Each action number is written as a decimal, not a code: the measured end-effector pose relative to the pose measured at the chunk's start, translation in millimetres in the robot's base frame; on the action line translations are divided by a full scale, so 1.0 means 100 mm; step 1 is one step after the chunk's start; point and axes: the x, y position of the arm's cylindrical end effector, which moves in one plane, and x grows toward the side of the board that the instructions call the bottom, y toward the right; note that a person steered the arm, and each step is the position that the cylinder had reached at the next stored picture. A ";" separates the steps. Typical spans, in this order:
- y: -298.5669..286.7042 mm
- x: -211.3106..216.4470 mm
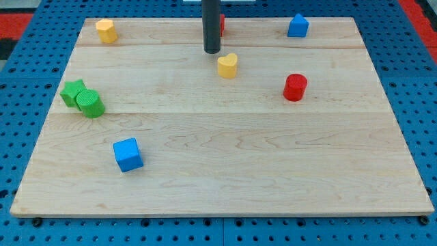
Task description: Slightly move the yellow heart to the right of the board
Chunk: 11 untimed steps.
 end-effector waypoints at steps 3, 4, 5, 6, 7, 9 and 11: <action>0.04 -0.13; 0.17 -0.10; 0.18 0.09; 0.11 0.35; 0.04 0.37; -0.03 0.61; -0.03 0.92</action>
